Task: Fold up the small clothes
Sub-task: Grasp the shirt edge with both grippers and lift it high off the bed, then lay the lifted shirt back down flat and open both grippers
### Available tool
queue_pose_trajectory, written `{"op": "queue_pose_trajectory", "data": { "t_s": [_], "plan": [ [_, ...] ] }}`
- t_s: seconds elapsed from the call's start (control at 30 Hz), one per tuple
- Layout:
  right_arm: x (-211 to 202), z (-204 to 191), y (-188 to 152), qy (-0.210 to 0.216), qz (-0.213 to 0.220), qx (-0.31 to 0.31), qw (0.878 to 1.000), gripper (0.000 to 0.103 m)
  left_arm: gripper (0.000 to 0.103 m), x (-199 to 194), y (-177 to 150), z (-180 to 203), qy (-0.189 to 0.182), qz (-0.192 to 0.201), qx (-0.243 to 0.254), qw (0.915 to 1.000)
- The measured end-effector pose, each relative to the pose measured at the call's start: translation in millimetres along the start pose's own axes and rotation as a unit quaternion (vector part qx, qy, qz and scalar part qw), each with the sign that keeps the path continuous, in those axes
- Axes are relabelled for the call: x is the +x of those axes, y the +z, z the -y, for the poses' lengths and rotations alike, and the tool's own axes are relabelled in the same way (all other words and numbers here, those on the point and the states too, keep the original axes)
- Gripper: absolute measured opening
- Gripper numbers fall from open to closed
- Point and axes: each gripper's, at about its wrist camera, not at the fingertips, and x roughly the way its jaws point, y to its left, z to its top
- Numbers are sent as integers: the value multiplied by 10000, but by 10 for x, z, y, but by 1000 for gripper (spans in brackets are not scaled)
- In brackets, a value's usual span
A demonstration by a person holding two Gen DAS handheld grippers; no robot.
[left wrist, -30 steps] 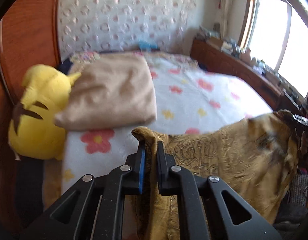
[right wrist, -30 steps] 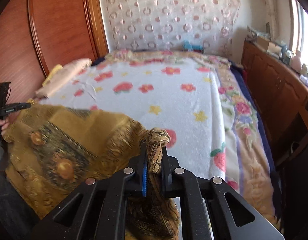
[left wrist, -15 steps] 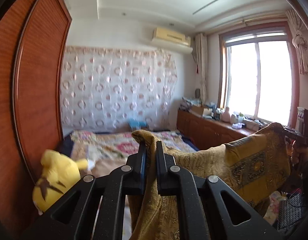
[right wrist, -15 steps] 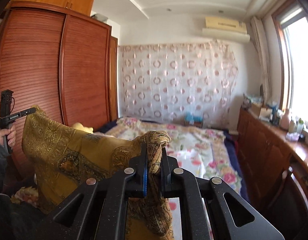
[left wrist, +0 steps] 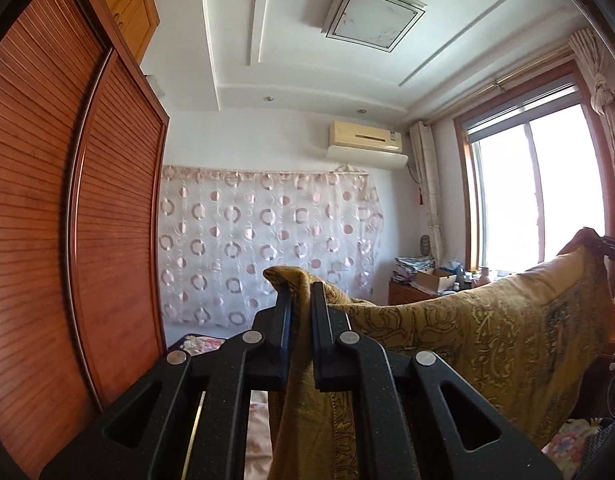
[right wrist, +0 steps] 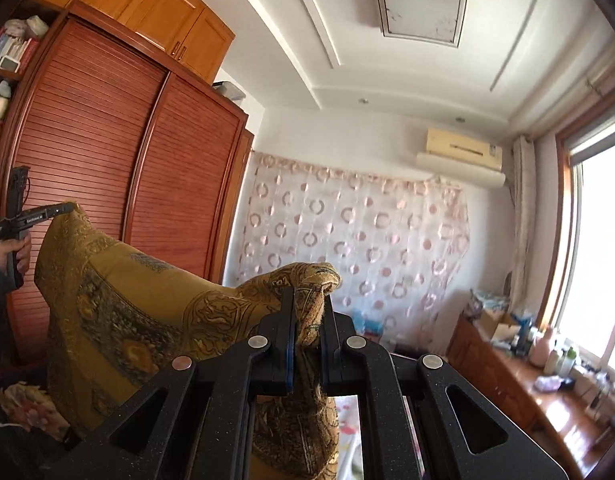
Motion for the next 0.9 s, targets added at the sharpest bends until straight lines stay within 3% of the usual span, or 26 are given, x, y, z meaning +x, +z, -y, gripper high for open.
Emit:
{"op": "queue_pose_trajectory", "data": {
  "t_s": [0.17,0.3,0.37,0.43,0.47,0.53,0.57,0.6,0.7,0.77,0.83,0.9],
  "plan": [
    [628,30,69,-126,-269,-65,9995,8,9,657,-9,-37,290,-284,79,9991],
    [1289,-4,-191,-121,-902,116,9958,9,10,1351,-408,-82,541,-861,68,9948],
    [1766,24,-451,-167,-1324,219,9908,10,18,1738,-727,-143,756,-1136,48,9906],
    [2251,26,-795,-284,-1812,321,9825,30,35,2165,-1169,-237,778,-1562,94,9846],
    [2543,31,-1039,-321,-2274,401,9724,34,40,2340,-1407,-304,803,-1861,102,9792],
    [3016,48,-1559,-357,-3213,748,9433,35,42,2581,-1855,-401,962,-2607,86,9606],
    [3179,36,-1836,-417,-3593,897,9280,35,42,2623,-2044,-443,912,-2849,13,9542],
    [3273,-2,-2056,-385,-3769,954,9205,35,47,2609,-2252,-484,876,-2996,-27,9500],
    [3314,-115,-2443,-212,-3956,1042,9123,35,69,2425,-2569,-425,880,-3152,56,9449],
    [3232,-120,-2580,-139,-3983,1108,9105,35,76,2275,-2713,-411,767,-3248,-80,9426],
    [3242,95,-2657,-74,-3931,1173,9120,35,77,2111,-2791,-367,644,-3269,-194,9427],
    [3034,39,-2670,0,-3884,1161,9141,35,78,1966,-2827,-280,541,-3285,-234,9427]
  ]
}}
